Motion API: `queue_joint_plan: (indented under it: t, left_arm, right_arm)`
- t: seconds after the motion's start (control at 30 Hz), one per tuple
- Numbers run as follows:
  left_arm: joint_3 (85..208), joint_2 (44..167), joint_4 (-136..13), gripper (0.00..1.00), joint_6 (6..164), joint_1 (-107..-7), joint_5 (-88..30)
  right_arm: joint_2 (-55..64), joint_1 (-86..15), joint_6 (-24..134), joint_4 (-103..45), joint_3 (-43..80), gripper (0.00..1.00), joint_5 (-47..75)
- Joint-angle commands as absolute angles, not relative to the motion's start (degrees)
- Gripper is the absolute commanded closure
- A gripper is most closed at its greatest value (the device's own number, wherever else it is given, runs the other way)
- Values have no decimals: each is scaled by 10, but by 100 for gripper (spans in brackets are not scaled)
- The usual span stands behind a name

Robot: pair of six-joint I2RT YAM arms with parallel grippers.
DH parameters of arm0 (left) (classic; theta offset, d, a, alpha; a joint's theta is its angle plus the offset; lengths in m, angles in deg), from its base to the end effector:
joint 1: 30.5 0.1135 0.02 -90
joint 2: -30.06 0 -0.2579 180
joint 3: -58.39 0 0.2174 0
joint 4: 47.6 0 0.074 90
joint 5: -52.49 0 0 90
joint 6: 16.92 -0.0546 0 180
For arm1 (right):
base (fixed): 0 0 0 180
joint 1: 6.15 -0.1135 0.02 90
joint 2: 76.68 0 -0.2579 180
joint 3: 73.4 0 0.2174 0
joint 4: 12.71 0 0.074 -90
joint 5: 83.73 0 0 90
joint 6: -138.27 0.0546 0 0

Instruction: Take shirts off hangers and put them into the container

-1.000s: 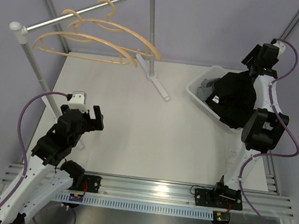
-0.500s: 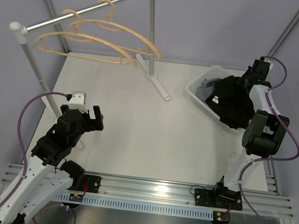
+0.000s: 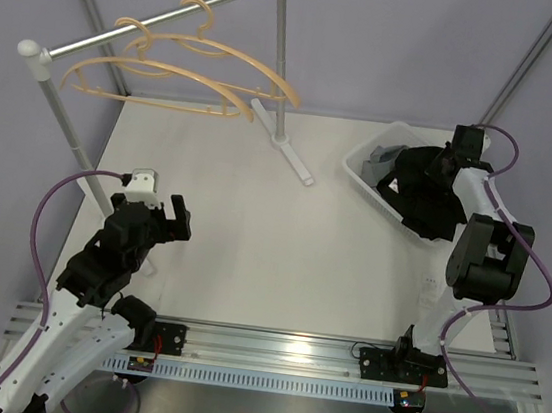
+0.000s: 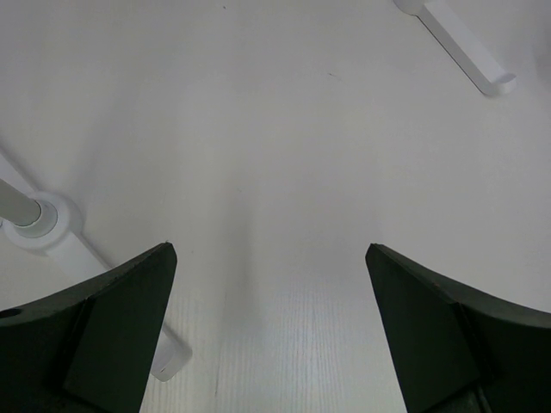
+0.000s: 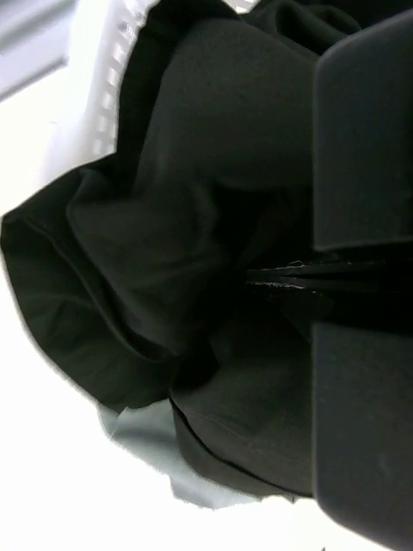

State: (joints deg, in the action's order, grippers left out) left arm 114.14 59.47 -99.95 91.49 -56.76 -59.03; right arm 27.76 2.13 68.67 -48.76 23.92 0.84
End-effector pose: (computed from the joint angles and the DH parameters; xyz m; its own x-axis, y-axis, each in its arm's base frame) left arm 0.1006 -0.0273 0.2819 -0.4098 -0.1254 -0.9035 -0.0142 0.9913 -0.1312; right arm 0.3888 -0.0618 0.2485 -0.5608 0.4323 -0.7062 0.4344 0.8797 0.1935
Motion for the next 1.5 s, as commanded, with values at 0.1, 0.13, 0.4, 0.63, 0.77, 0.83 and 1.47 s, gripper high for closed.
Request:
queue_joint_plan:
  t: [0.1, 0.13, 0.4, 0.63, 0.77, 0.83, 1.47]
  left_arm:
    - [1140, 585, -977, 1, 908, -566, -586]
    - [1140, 585, -977, 1, 908, -566, -586]
    - [1140, 585, -977, 1, 908, -566, -588]
    - [1140, 591, -977, 1, 908, -566, -588]
    - [1140, 590, -977, 1, 908, -566, -591]
    - [1140, 589, -977, 1, 908, -566, -593]
    - [1198, 539, -988, 1, 902, -566, -604]
  right_arm:
    - [344, 17, 724, -579, 250, 94, 13]
    - [353, 17, 724, -589, 258, 93, 14]
    - [399, 25, 719, -627, 303, 74, 28]
    - [275, 25, 701, -577, 265, 65, -11]
    - [204, 25, 695, -577, 273, 59, -13]
    - [170, 24, 696, -582, 278, 51, -14]
    - [-283, 25, 679, -634, 201, 0, 23]
